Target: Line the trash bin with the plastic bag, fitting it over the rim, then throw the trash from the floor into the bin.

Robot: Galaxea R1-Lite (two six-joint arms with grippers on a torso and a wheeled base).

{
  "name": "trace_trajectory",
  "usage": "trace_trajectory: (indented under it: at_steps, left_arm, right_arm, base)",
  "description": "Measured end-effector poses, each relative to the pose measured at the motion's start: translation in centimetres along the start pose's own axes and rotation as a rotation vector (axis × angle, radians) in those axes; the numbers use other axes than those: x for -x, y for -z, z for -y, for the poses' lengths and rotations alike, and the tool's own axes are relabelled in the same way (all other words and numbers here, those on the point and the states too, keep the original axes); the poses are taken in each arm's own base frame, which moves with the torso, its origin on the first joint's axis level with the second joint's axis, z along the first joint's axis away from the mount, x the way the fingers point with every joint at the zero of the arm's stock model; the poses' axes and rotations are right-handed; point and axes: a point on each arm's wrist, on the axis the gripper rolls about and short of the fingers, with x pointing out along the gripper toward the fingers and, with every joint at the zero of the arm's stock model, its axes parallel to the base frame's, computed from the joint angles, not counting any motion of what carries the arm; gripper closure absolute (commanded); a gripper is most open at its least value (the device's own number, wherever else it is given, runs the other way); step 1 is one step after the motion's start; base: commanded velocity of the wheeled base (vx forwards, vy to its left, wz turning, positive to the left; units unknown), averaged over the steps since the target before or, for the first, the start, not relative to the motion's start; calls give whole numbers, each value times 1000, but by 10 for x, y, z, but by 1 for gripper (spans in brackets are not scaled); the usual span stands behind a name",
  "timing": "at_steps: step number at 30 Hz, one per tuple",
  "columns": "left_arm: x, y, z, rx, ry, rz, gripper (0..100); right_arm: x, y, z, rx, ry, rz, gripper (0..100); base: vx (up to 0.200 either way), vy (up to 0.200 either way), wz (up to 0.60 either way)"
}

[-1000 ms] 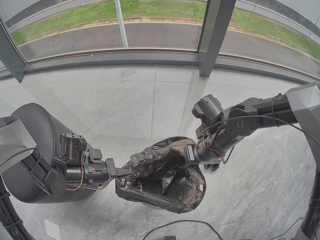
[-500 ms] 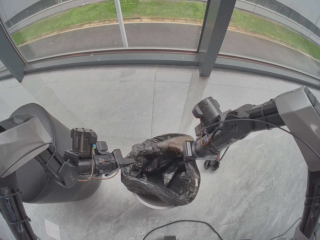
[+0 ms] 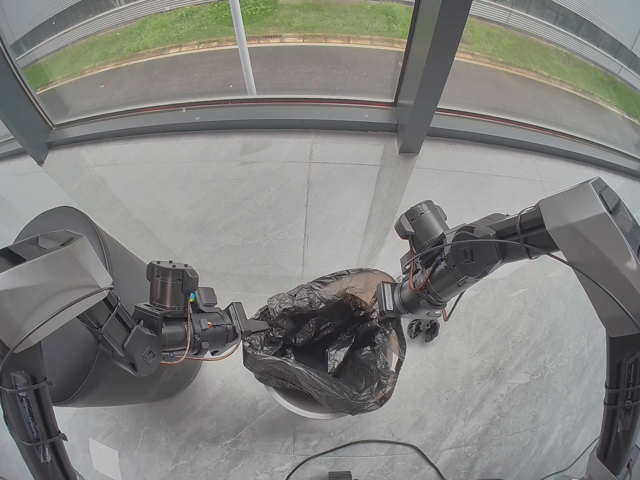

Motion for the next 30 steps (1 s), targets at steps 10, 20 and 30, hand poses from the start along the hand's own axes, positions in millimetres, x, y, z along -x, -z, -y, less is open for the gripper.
trace_trajectory:
  at_steps: [10, 20, 30]
  left_arm:
    - [0, -2, -8, 13, -14, 6, 100]
    - [1, -2, -7, 11, -12, 5, 100]
    - [3, -15, 7, -22, 10, 66, 100]
  right_arm:
    - [-2, -1, 5, -13, 10, -3, 100]
    - [-1, 0, 4, -11, 14, -3, 100]
    - [-1, -1, 0, -1, 2, 21, 100]
  base:
    - [0, 0, 0]
    - [0, 0, 0]
    - [0, 0, 0]
